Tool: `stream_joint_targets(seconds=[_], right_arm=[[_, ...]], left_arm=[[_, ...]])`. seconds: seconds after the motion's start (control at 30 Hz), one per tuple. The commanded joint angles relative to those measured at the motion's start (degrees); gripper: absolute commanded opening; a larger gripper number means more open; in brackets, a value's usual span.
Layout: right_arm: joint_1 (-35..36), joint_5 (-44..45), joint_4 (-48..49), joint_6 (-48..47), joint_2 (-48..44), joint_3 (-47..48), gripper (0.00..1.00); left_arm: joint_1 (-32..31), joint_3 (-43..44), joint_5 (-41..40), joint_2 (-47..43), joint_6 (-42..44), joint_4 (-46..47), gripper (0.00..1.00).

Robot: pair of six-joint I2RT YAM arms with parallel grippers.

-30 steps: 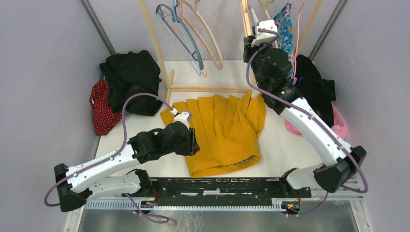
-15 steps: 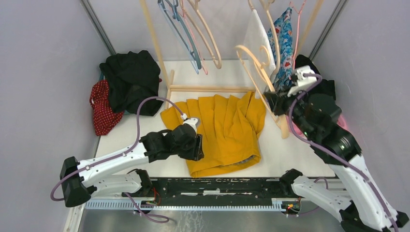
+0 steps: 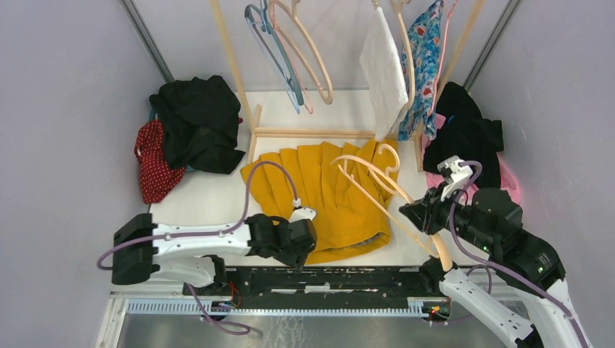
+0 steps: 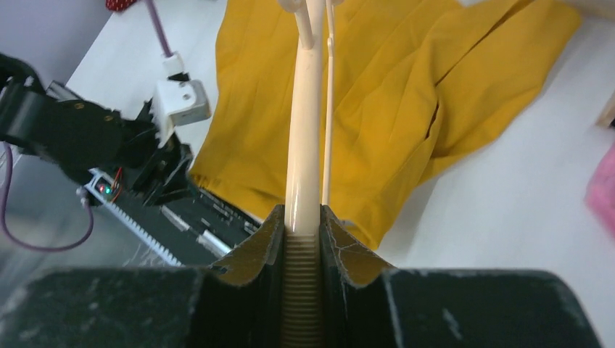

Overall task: Place the skirt on the hanger
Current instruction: Hang the skirt on the hanger.

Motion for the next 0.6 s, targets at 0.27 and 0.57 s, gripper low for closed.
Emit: stream_joint_targets(seconds=[0.27,0.57], right_arm=[[-0.1,-5.9,-13.1,4.6,-10.0,3.1,0.02],[-2.7,-12.0,-17.9,5.8,-13.6,1.8,0.02]], left_arm=[[-2.7,7.0,-13.9,12.1,-6.8,-2.8,0.64],[-2.2,8.9,-16.1,12.6,-6.8,-2.0,0.03]])
